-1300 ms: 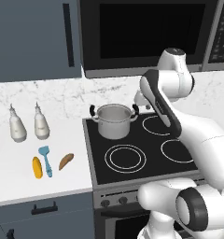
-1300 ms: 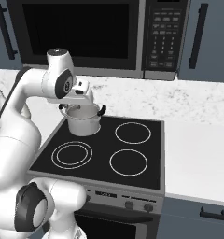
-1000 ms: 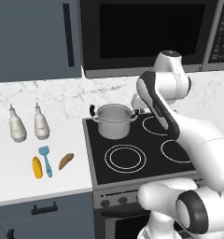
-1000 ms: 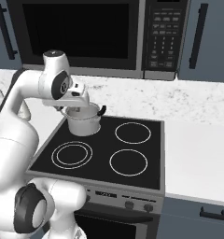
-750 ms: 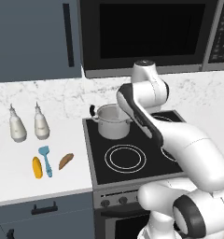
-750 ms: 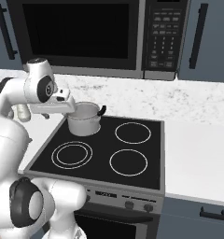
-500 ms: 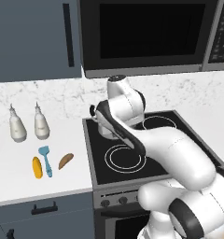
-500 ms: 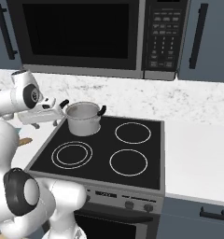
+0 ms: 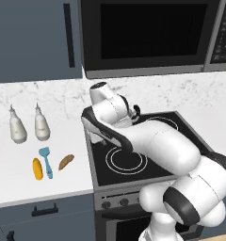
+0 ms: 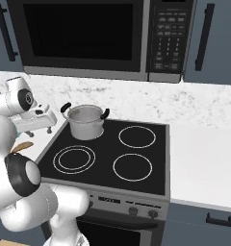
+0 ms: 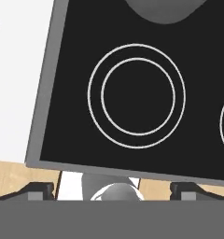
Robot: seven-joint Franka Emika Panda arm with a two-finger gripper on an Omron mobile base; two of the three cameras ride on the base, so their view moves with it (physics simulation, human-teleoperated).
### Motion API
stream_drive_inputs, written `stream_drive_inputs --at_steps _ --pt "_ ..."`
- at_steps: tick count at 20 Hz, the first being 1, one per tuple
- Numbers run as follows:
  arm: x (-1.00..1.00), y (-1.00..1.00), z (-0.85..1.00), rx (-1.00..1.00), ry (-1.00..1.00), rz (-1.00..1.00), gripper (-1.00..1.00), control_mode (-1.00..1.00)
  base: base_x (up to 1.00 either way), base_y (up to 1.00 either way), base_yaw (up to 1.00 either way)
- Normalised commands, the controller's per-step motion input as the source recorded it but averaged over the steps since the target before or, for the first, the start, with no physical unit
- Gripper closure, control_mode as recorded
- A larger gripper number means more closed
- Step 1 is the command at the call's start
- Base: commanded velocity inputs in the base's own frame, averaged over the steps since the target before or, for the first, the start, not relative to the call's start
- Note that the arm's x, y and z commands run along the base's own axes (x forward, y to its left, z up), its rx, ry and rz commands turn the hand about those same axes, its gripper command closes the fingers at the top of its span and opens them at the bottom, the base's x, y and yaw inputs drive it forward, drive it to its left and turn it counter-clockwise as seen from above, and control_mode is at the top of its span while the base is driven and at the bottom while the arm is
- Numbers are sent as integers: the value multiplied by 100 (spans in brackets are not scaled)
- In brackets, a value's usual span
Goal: Put the sweet potato and corn in the pot. Retrieve the spatula and lightly stir the vegetables in the pot.
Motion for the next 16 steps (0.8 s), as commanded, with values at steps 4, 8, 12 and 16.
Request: stream_drive_inputs --at_steps 4,8,12,16 --pt "16 58 -46 7 0 -5 -100 -100 0 0 0" --pt "1 67 -43 19 0 -20 -100 -100 0 0 0" --pt "1 73 -33 25 0 -34 -100 -100 0 0 0" --pt "10 85 -43 6 -2 -37 -100 -100 0 0 0"
